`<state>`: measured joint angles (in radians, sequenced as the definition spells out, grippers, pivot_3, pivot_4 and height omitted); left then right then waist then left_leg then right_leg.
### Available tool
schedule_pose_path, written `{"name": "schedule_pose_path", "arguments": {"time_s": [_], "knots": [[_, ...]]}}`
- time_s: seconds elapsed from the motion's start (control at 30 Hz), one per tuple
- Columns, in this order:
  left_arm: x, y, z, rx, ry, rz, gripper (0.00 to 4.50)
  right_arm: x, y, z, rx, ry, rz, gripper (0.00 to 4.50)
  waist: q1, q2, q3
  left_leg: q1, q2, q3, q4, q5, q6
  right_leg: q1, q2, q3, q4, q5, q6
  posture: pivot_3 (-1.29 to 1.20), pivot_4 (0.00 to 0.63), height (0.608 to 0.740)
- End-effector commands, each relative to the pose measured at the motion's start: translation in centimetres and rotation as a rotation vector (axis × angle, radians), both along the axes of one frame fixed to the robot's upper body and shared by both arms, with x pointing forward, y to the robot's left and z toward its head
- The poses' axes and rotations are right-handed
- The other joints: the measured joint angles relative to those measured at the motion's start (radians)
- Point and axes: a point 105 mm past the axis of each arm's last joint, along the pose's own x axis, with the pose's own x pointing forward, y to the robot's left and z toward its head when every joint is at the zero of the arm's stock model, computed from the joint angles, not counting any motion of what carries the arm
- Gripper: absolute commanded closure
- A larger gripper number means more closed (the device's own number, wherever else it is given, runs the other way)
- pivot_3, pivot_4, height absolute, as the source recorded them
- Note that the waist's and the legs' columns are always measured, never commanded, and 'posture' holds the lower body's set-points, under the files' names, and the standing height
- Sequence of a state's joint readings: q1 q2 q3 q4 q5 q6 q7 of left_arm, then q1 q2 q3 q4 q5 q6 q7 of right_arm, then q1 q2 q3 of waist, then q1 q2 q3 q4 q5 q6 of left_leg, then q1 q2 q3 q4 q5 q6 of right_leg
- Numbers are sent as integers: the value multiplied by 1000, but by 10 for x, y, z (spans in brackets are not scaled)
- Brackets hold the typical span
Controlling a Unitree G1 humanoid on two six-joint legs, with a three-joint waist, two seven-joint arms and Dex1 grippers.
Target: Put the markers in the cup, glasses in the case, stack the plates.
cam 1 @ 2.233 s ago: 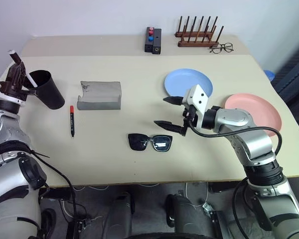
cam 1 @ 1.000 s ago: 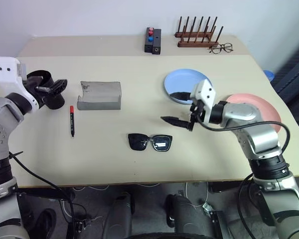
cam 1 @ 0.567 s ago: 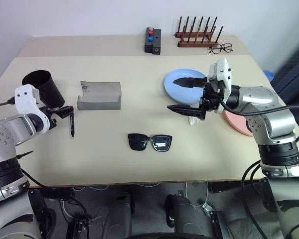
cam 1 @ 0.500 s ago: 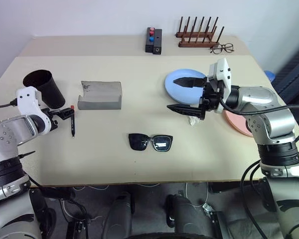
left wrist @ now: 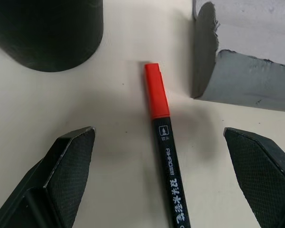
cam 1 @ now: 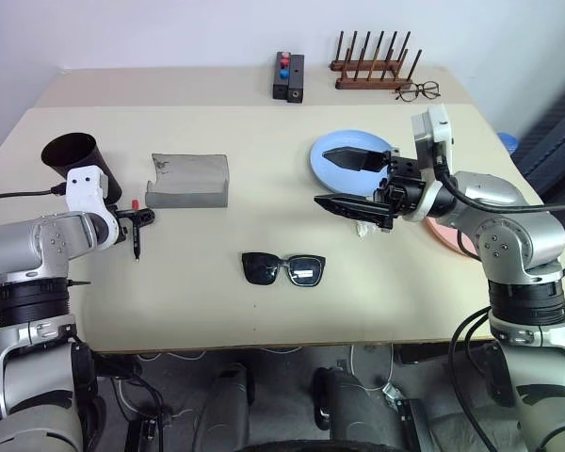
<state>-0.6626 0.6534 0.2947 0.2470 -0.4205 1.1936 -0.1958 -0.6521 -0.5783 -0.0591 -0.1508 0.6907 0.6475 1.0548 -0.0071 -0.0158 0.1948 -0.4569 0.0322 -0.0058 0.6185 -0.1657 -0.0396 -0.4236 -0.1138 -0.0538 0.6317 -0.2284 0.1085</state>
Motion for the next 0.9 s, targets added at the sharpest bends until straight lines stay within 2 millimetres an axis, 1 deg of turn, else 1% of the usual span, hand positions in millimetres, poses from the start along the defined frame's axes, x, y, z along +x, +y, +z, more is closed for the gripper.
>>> {"name": "schedule_pose_path", "arguments": {"time_s": [0.03, 0.13, 0.3, 0.43, 0.53, 0.6, 0.7, 0.77, 0.9], "knots": [[11, -12, 8, 7, -5, -23, 21, -5, 1, 6, -8, -48, -2, 0, 4, 0, 0, 0, 0, 0, 0, 0, 0, 0, 0, 0, 0, 0, 0, 0, 150, 740], [11, -11, 8, 31, 36, -16, 21, -4, 2, 6, -11, -49, -6, 0, 10, 0, 0, 0, 0, 0, 1, 0, 0, 1, 0, 0, 0, 0, 0, 0, 150, 740], [-1, -14, 17, -19, 82, -47, 21, -4, 2, 3, -16, -46, -14, 0, 10, 0, 0, 0, 0, 0, 1, 0, 0, 0, 0, 0, 0, 0, 0, 0, 150, 740], [-15, -6, 26, -50, 129, -40, 21, -4, 1, 2, -16, -43, -23, 0, 8, 0, 0, 0, 0, 0, 1, 0, 0, 0, 0, 0, 0, 0, 0, 0, 150, 740], [-25, 1, 27, -112, 203, -21, 21, -3, 3, 0, -18, -40, -23, 0, 7, 0, 0, 0, 0, 0, 1, 0, 0, 0, 0, 0, 0, 0, 0, 0, 150, 740], [-28, 2, 26, -107, 238, -36, 21, -3, 4, 0, -12, -40, -17, 0, 6, 0, 0, 0, 0, 0, 1, 0, 0, 0, 0, 0, 0, 0, 0, 0, 150, 740], [-28, -3, 25, -88, 281, -80, 21, -3, 8, -1, -6, -39, -12, 0, 8, 0, 0, 0, 0, 0, 1, 0, 0, 0, 0, 0, 0, 0, 0, 0, 150, 740], [-22, -9, 28, -107, 294, -93, 21, -2, 11, -2, -3, -39, -10, 0, 16, -1, 0, 0, 0, 0, 1, 0, 0, 0, 0, 0, 0, 0, 0, 0, 150, 740], [-8, -21, 29, -81, 324, -111, 21, -3, 15, -4, -2, -39, -7, 0, 20, -1, 0, -1, 0, 0, 1, 0, 0, 0, 0, 0, 0, 0, 0, 0, 150, 740]]}}
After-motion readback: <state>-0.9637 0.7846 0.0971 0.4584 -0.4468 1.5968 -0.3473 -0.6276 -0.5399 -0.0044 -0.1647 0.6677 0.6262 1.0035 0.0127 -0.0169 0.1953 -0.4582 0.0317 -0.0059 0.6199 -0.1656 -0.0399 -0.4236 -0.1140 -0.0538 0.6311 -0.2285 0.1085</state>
